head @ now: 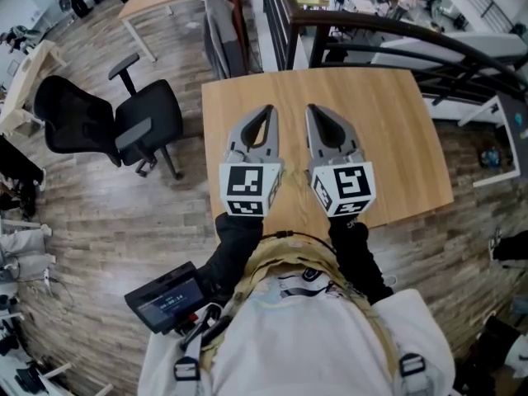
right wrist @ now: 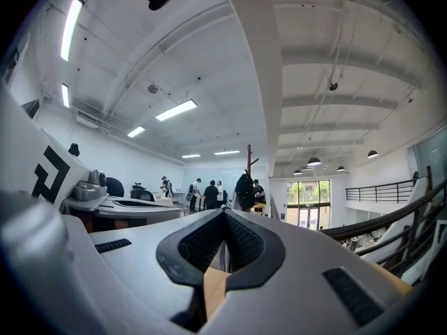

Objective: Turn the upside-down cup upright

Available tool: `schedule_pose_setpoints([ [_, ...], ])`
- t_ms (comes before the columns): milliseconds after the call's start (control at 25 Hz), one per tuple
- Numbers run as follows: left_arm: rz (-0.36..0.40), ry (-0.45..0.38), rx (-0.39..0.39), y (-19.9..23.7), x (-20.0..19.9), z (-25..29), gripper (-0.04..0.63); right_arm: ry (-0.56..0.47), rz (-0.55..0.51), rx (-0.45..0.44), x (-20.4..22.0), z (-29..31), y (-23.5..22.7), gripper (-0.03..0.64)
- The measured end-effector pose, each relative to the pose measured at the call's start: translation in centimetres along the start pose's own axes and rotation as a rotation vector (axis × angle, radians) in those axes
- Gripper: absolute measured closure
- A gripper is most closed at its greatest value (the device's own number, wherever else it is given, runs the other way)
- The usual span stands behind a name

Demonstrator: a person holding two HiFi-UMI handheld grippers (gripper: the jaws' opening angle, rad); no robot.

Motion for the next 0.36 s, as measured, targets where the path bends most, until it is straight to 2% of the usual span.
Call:
schedule_pose_setpoints([
  [360,-0.004,0.020,0.012,0.01,0.75,0.02,0.594,0.015,-0.005,-0.004,0.51,-0.02,0.40,0.597],
])
Point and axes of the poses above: the fingertips, and each gripper's own axes: z forward along the fingers, y to its left, x out of its underside, the point moved 5 cm from there along -z, backward along the fingers
